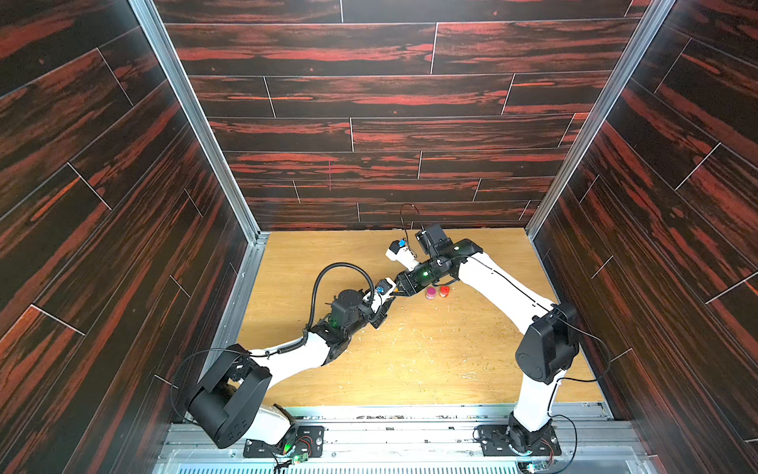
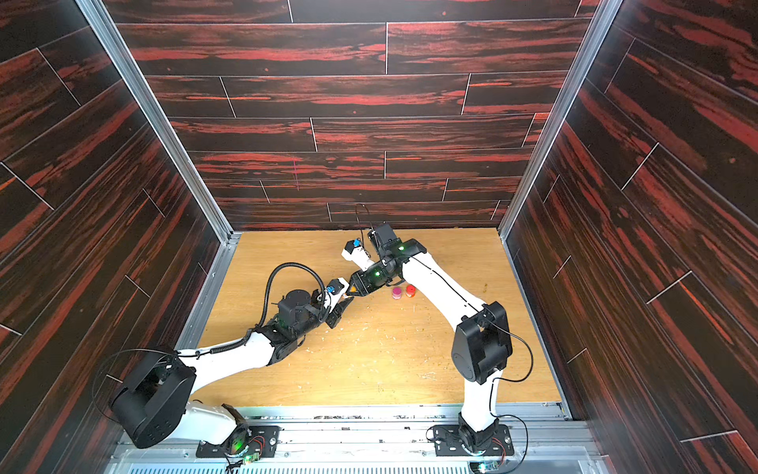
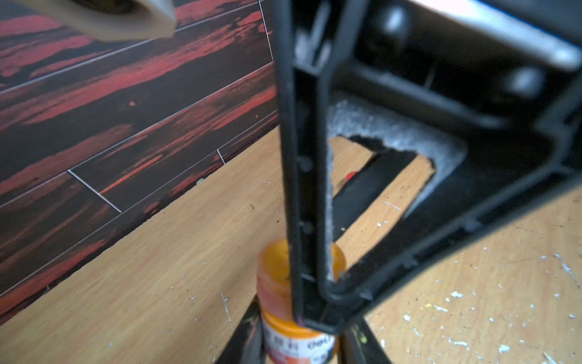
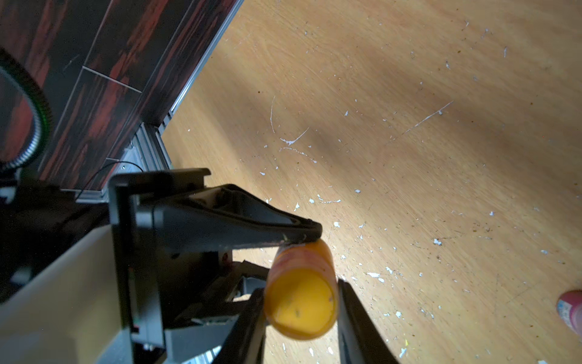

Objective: Close the paint jar lid
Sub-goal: Screw the lid onto the paint jar.

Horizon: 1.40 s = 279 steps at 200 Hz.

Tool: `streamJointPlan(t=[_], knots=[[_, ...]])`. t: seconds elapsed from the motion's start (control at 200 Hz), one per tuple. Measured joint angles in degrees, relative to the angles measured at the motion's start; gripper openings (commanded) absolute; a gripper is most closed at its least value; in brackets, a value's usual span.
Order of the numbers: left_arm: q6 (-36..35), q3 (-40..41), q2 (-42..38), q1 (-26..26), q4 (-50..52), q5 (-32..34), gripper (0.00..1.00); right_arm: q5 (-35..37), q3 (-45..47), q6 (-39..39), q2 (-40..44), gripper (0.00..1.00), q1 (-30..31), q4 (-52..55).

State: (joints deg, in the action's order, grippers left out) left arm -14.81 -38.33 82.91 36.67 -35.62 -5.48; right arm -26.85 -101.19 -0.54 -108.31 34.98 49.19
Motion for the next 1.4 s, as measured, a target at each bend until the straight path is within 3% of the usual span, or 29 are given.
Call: streamJointPlan(t=[0.521, 1.082, 1.398], knots=[[2.97, 3.13, -0.92, 0.59, -16.98, 0.04, 0.27, 0.13, -9.55, 5.64, -0.24, 0.55, 1.42, 8.0], [9.14, 4.68, 0.07, 1.4, -26.14, -2.47, 0.27, -2.8, -9.66, 6.64, 2.58, 0.62, 0.63, 10.47], [12.61, 3.39, 1.9, 2.01, -29.09, -5.77, 0.27, -3.61, -6.27, 3.34, 6.99, 0.67, -0.74, 10.75]])
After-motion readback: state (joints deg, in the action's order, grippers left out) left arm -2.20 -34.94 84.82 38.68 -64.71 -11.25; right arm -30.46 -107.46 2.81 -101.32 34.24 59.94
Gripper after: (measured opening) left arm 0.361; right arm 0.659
